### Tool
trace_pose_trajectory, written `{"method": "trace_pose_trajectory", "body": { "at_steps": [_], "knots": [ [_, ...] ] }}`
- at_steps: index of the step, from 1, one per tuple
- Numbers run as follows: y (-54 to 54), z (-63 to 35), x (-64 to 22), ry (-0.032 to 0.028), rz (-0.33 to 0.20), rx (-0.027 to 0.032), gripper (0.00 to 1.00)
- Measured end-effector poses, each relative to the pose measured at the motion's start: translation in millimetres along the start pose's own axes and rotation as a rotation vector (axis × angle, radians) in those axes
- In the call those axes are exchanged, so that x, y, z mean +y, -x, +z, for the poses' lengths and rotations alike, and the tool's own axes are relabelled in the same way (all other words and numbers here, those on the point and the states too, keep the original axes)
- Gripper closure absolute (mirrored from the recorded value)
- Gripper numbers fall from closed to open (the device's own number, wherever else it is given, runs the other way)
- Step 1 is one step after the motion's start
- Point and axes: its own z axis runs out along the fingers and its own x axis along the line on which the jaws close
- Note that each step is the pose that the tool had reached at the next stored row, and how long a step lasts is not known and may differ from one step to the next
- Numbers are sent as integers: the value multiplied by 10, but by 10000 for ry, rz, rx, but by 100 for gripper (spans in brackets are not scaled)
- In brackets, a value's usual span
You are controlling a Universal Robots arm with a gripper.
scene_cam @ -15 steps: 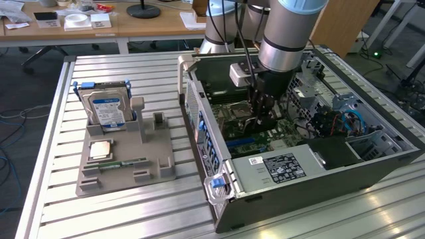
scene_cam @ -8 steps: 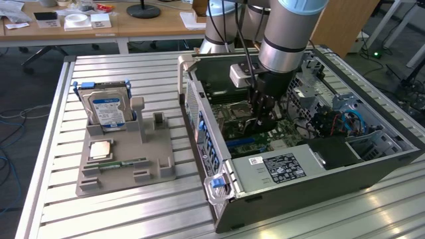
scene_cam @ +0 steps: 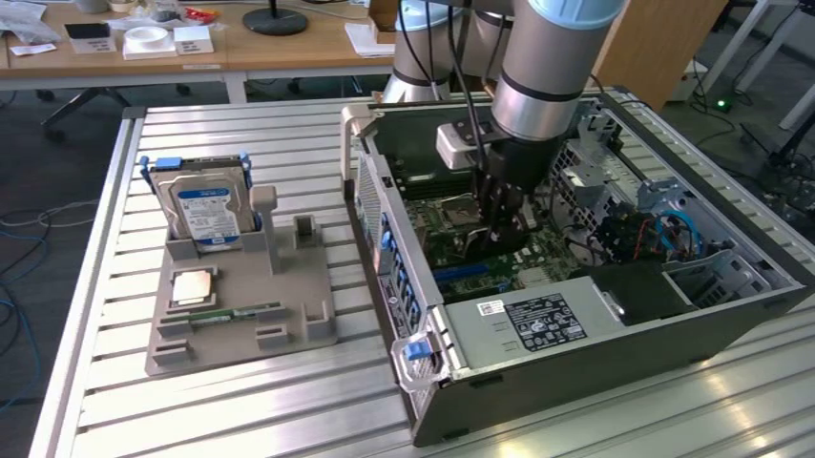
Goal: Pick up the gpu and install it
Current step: 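Insert the gpu into the slot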
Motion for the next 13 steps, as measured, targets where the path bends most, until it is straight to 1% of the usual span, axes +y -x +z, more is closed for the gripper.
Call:
{"method": "trace_pose_trajectory", "body": {
  "at_steps": [4,13],
  "knots": [
    [-4,2,7,-1,1,-2,74],
    [-4,8,55,0,1,0,74]
  ]
}}
